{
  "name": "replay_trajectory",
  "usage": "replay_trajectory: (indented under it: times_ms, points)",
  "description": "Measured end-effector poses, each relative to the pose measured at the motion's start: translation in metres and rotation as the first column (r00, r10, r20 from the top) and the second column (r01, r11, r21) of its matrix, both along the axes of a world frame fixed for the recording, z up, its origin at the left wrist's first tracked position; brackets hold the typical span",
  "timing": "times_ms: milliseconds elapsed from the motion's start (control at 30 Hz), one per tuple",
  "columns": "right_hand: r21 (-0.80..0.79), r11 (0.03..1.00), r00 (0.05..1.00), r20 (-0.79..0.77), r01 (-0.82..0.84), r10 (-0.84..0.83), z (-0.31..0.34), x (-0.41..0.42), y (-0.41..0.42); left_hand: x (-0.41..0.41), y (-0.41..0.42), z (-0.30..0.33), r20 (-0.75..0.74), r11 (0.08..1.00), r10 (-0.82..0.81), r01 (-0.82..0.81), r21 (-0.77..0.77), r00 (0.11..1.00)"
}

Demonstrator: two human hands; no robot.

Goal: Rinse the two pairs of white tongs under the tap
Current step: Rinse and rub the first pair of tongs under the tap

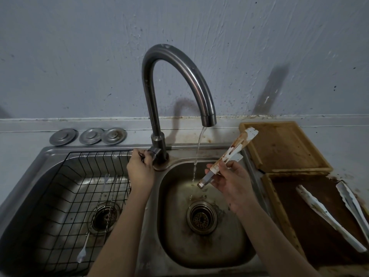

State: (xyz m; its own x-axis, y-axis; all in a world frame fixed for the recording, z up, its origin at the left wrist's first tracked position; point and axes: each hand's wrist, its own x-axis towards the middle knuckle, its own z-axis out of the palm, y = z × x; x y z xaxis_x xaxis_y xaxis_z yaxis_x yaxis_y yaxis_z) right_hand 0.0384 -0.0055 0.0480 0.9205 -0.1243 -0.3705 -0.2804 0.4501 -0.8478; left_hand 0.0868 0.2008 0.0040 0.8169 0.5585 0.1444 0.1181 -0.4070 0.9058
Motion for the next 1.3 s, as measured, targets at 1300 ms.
replay_trajectory:
  times_ms: [1300]
  points:
    - [0.11,0.986,0.985,0.098,0.128,-0.139,-0.021,0.014,0.025,-0.057,-0.07,0.011,0.062,0.638,-0.458,0.377,-0.671,0.887]
